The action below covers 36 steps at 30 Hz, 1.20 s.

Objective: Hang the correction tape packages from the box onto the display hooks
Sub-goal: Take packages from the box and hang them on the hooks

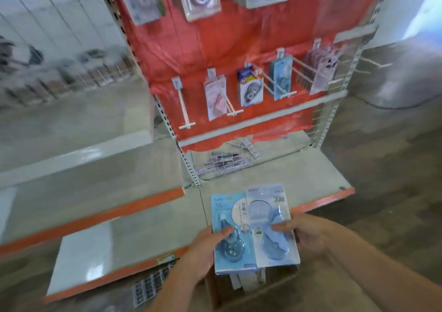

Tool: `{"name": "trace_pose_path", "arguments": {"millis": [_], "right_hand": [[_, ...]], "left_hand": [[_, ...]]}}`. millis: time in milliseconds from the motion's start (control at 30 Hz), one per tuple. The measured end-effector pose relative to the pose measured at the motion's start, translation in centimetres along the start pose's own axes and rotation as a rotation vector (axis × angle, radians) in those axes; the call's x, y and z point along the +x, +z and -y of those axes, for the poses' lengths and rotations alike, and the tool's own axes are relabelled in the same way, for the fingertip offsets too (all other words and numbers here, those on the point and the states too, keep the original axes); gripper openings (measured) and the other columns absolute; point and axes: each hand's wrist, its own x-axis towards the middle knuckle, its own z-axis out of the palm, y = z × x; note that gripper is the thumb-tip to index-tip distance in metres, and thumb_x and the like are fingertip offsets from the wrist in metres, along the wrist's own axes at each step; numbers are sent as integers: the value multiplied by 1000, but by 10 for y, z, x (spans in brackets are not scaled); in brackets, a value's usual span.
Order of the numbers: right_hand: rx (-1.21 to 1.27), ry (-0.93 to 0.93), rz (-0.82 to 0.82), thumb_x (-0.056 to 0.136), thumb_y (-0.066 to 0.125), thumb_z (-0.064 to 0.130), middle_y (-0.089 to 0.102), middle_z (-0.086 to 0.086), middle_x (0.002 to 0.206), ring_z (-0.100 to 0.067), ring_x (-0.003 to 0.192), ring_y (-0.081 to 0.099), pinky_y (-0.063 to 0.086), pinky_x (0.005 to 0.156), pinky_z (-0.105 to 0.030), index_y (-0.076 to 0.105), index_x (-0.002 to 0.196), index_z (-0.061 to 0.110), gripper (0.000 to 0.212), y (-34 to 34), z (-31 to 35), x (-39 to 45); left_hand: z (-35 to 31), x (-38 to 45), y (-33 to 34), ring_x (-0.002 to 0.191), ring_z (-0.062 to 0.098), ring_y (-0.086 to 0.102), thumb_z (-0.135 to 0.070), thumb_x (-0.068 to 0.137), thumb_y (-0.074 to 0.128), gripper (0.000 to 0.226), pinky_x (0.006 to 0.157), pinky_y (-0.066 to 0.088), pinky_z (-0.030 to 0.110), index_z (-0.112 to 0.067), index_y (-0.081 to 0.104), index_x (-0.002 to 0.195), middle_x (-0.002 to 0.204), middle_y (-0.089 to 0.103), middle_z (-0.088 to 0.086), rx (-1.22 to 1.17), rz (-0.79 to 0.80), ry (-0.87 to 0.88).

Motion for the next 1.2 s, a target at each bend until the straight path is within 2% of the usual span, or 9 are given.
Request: {"name": "trace_pose_path", "arguments": {"millis": [100,167,333,533,667,867,967,1067,1200], "right_hand": [[-16,-134,14,87,59,4,67,-11,93,-24,83,65,54,81,-35,60,100,7,13,17,40,-37],[-12,-234,39,84,61,5,68,-16,96,-28,86,65,53,83,-38,62,103,2,19,27,71,-58],[-81,-520,-2,85,62,2,71,-12,85,-20,71,69,56,63,-28,64,101,-3,17,48,153,-112],[-45,-770,-50,87,62,10,72,-2,78,-13,67,69,55,58,-24,63,102,6,15,63,214,-156],[37,-846,-81,91,59,17,71,-1,77,-12,64,68,51,51,-21,63,98,11,10,66,213,-166],[226,-887,-145,88,61,17,70,-9,92,-21,76,69,58,67,-33,62,106,8,20,43,201,-173],[281,-911,-221,79,68,24,68,-15,102,-29,87,66,55,80,-42,62,112,4,39,17,199,-185],[285,-942,-275,85,65,21,67,-14,102,-28,87,66,55,80,-42,61,110,6,29,-19,200,-199],[220,-981,-335,89,63,23,67,-16,107,-33,98,64,48,96,-51,63,104,9,21,-72,207,-217]], "left_hand": [[-52,-33,3,75,26,72,-4,86,63,18,62,58,34,-3,65,104,90,74,13,34,-8,136],[-87,-53,4,79,25,72,-5,85,64,20,65,58,33,-4,65,105,92,74,12,53,-32,254],[-166,-103,9,99,36,67,-20,73,70,42,91,51,52,-6,63,112,106,71,16,70,-59,483],[-231,-140,15,87,28,70,-13,88,63,21,83,56,43,-9,65,108,99,73,13,78,-111,711],[-247,-144,24,96,34,68,-18,86,66,16,89,53,47,-16,65,102,104,71,15,35,-107,771],[-262,-116,54,98,34,67,-25,85,68,20,94,50,53,-16,66,102,104,72,13,42,-98,773],[-266,-99,83,99,34,66,-28,84,70,17,96,48,55,-19,66,98,103,72,11,65,-78,769],[-265,-88,121,90,31,67,-24,87,67,9,91,51,49,-20,64,94,94,71,7,66,-56,774],[-263,-77,178,90,30,67,-25,88,66,16,82,55,43,-16,63,102,98,70,8,75,-30,814]]}}
